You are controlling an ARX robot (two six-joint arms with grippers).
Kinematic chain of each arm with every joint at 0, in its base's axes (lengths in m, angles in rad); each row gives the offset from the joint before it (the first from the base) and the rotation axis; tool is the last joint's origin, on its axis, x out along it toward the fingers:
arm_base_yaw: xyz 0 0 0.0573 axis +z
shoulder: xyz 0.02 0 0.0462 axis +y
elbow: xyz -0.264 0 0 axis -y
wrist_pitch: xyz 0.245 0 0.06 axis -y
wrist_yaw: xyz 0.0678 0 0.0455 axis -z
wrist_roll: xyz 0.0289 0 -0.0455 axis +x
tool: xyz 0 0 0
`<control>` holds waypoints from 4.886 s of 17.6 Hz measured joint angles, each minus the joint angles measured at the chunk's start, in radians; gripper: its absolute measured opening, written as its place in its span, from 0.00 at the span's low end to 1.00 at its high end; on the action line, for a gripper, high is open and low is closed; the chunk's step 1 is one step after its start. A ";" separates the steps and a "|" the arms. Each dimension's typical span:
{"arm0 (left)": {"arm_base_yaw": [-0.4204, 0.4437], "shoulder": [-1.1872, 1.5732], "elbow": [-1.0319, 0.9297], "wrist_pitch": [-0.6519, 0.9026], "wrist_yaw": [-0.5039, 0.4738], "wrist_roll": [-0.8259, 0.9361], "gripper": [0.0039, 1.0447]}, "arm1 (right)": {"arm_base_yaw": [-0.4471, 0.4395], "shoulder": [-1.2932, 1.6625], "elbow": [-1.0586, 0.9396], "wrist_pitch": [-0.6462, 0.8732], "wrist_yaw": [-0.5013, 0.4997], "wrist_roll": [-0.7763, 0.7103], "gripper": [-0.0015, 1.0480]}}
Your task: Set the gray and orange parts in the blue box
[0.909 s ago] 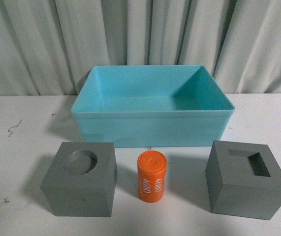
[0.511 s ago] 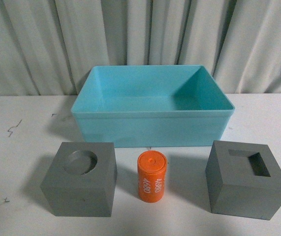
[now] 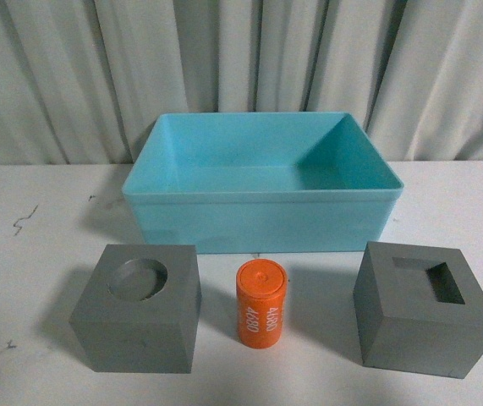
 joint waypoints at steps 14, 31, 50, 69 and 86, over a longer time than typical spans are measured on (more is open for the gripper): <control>0.000 0.000 0.000 0.000 0.000 0.000 0.94 | 0.000 0.000 0.000 0.000 0.000 0.000 0.94; 0.000 0.000 0.000 0.000 0.000 0.000 0.94 | 0.043 1.559 0.821 -0.230 -0.318 -0.101 0.94; 0.000 0.000 0.000 0.000 0.000 0.000 0.94 | 0.083 1.744 0.834 -0.111 -0.185 0.100 0.90; 0.000 0.000 0.000 0.000 0.000 0.000 0.94 | 0.049 1.556 1.175 -0.096 -0.205 0.061 0.18; 0.000 0.000 0.000 0.000 0.000 0.000 0.94 | 0.227 2.074 1.555 -0.120 -0.010 0.245 0.18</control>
